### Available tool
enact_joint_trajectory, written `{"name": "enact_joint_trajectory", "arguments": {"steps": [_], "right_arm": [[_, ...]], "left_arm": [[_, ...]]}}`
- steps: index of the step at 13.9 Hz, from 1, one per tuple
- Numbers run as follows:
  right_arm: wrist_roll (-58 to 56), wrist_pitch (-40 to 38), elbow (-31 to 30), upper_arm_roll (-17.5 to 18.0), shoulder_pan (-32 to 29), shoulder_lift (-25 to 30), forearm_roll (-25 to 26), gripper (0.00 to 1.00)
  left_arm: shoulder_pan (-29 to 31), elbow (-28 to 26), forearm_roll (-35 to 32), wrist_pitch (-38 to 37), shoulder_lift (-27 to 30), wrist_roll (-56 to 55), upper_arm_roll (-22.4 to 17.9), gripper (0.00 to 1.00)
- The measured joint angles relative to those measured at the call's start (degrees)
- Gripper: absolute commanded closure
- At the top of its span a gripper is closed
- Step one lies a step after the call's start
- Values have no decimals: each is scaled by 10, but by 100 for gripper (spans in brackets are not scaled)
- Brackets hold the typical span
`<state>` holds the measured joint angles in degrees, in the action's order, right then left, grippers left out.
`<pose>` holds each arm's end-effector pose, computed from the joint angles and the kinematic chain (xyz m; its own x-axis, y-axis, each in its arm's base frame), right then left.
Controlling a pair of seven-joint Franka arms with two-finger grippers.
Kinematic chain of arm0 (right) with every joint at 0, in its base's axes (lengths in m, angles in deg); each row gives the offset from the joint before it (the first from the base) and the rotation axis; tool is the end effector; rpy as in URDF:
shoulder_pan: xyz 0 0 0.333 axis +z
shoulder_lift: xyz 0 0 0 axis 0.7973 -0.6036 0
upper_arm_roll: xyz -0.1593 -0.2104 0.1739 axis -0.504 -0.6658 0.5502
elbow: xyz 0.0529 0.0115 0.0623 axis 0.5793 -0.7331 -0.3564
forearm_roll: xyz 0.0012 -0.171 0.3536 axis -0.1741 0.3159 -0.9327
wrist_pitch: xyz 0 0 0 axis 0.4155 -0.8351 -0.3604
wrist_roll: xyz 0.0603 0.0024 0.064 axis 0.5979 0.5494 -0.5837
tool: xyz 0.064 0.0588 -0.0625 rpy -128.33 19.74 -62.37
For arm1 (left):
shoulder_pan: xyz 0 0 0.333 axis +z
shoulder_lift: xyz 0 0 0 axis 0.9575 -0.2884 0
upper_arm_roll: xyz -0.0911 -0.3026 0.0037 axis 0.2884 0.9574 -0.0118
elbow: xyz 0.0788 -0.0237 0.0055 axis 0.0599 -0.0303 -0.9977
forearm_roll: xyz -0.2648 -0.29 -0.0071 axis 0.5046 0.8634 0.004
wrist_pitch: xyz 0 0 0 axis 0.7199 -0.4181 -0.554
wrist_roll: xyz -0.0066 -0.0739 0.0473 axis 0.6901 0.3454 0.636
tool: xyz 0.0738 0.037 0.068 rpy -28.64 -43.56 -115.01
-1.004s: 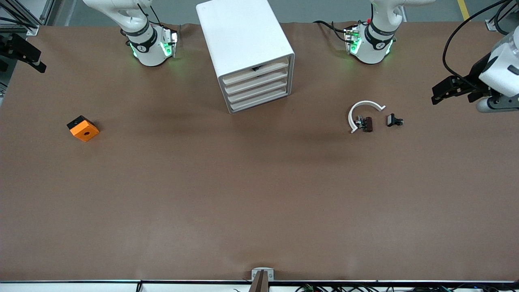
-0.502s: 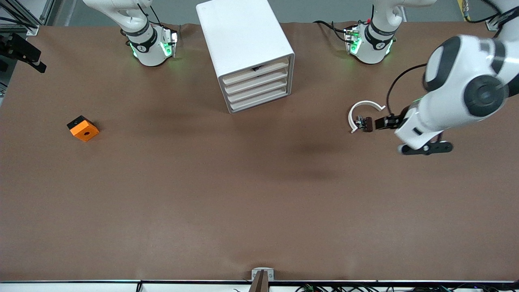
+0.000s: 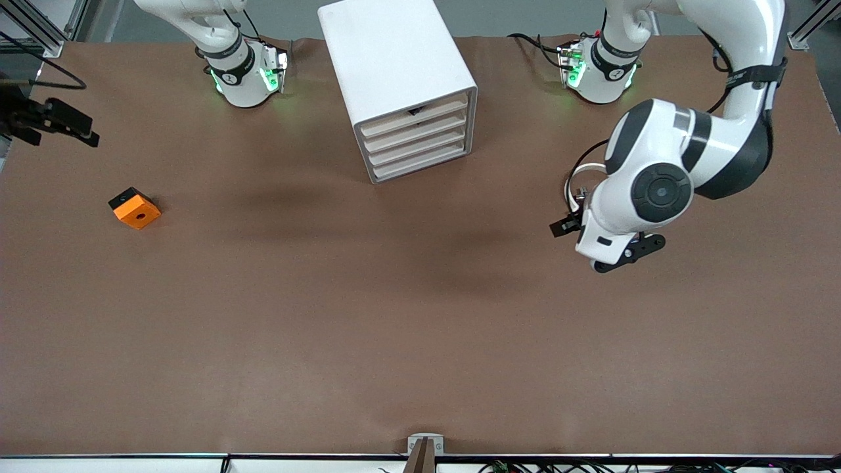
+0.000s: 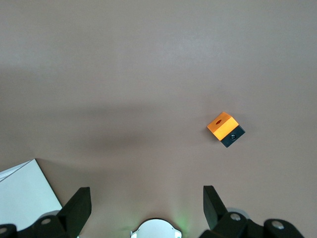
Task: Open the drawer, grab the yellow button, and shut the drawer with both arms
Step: 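Reach the left gripper toward the handle of the white cabinet's drawer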
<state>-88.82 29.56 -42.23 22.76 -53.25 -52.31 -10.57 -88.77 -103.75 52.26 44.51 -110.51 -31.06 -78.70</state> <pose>0.5143 -0.0279 0.6305 0.9922 -0.0404 -0.1177 -0.0402 -0.9992 0.0044 0.5840 -0.2380 0.4082 0.8568 0.4655 -0.2217 0.4276 -0.8818 -0.1987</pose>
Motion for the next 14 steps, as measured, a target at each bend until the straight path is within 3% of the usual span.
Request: {"name": "enact_joint_trajectory", "arguments": {"steps": [4,11,14], "right_arm": [[0,4,1,-1,-1,-28,0,0],[0,6,7,-6,-17,-84,7,0],[0,6,9,-6,-19,-85,7,0]], "left_arm": [[-5,54,73,0,-59,-195,24,0],[-5,86,203,-3,-155,-429,39,0],[-5,90,276,-81,-184,-502,40,0]]}}
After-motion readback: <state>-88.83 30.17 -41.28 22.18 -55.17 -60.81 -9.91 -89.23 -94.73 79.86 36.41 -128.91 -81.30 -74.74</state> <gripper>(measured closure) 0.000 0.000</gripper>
